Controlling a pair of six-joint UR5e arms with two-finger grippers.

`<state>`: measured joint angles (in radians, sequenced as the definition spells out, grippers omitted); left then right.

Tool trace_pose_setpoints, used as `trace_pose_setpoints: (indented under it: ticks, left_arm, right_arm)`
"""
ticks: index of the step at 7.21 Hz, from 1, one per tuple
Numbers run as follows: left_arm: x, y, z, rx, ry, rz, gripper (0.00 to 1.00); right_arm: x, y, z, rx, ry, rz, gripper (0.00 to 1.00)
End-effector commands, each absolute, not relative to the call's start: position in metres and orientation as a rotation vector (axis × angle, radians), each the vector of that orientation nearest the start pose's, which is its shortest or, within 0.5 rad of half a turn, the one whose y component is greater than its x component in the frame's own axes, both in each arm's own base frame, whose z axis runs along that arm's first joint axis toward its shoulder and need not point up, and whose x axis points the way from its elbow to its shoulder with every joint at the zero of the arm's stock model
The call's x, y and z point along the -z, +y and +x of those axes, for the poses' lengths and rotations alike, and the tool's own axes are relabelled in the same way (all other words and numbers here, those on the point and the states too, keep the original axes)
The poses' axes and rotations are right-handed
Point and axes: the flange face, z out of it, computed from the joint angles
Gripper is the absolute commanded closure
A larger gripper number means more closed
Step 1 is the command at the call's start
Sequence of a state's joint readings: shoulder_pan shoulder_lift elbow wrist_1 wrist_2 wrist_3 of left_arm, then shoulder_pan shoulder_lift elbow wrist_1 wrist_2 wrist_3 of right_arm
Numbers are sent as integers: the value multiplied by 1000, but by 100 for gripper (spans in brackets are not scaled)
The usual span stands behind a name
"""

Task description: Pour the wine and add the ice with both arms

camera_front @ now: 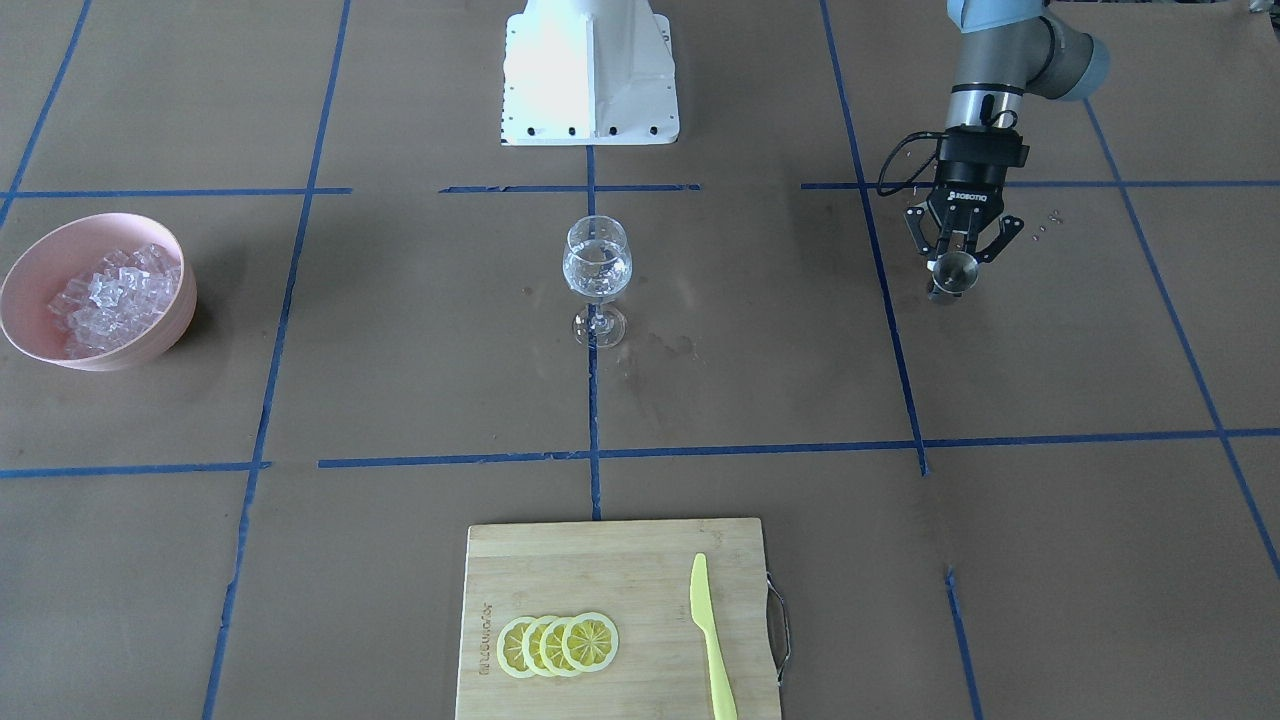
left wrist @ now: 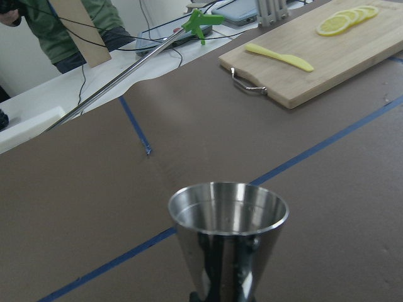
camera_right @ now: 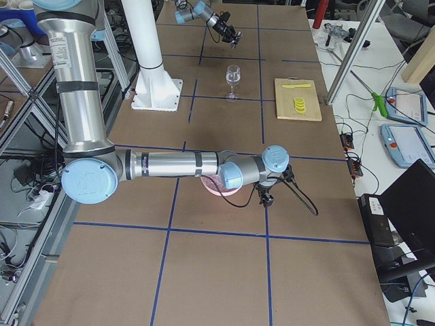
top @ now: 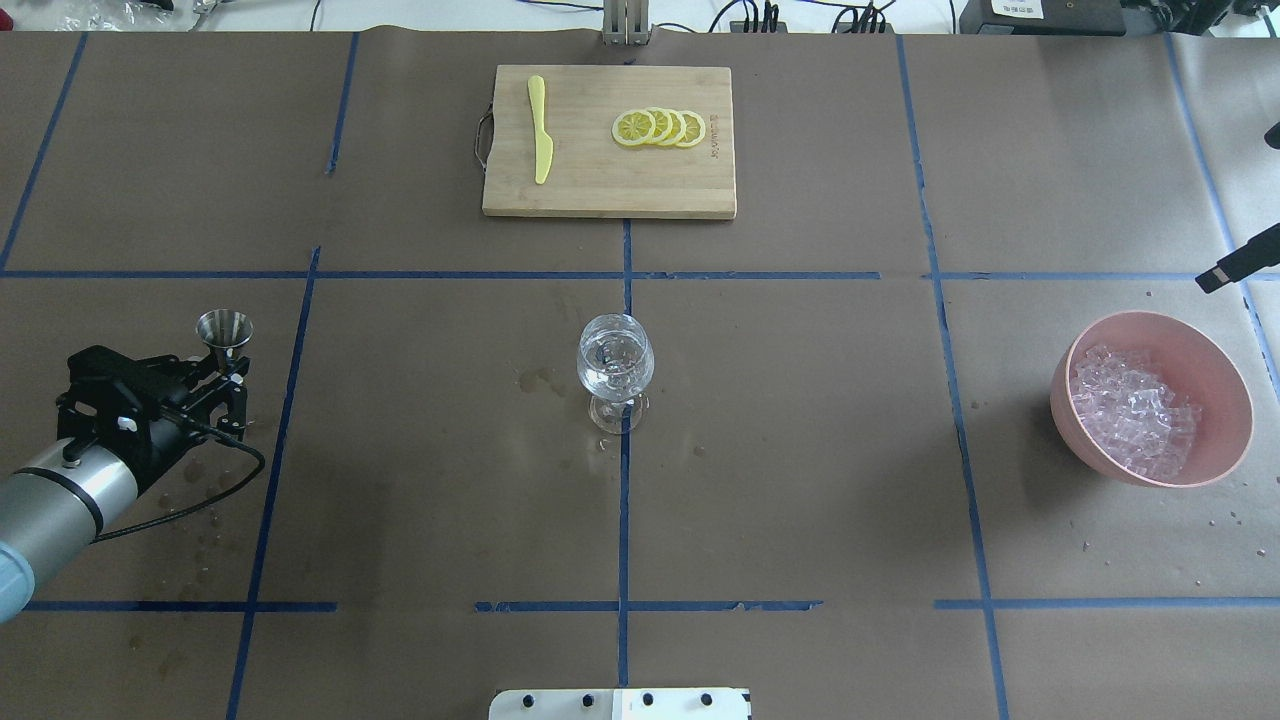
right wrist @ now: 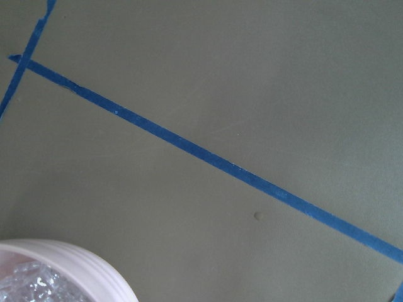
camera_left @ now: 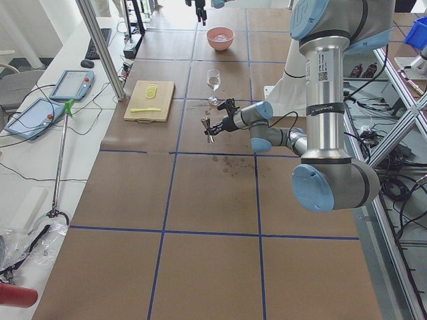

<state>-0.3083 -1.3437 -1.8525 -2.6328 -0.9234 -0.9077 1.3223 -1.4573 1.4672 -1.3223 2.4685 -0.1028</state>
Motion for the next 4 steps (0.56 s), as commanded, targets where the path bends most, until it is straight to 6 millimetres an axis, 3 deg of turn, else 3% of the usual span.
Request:
trace_pose_setpoints:
  ticks: [1, 3, 4]
  left_arm:
    - [-530, -283, 344, 235, 742, 948, 100]
    - [-569, -262, 356, 334, 701, 1008, 100]
    - [-567, -265, 351, 359, 685, 1052, 100]
  right_arm:
    - [-613, -549, -82, 443, -917, 180, 0]
    - [-612, -549, -82, 445, -917, 184, 0]
    - [-613, -549, -82, 444, -917, 182, 0]
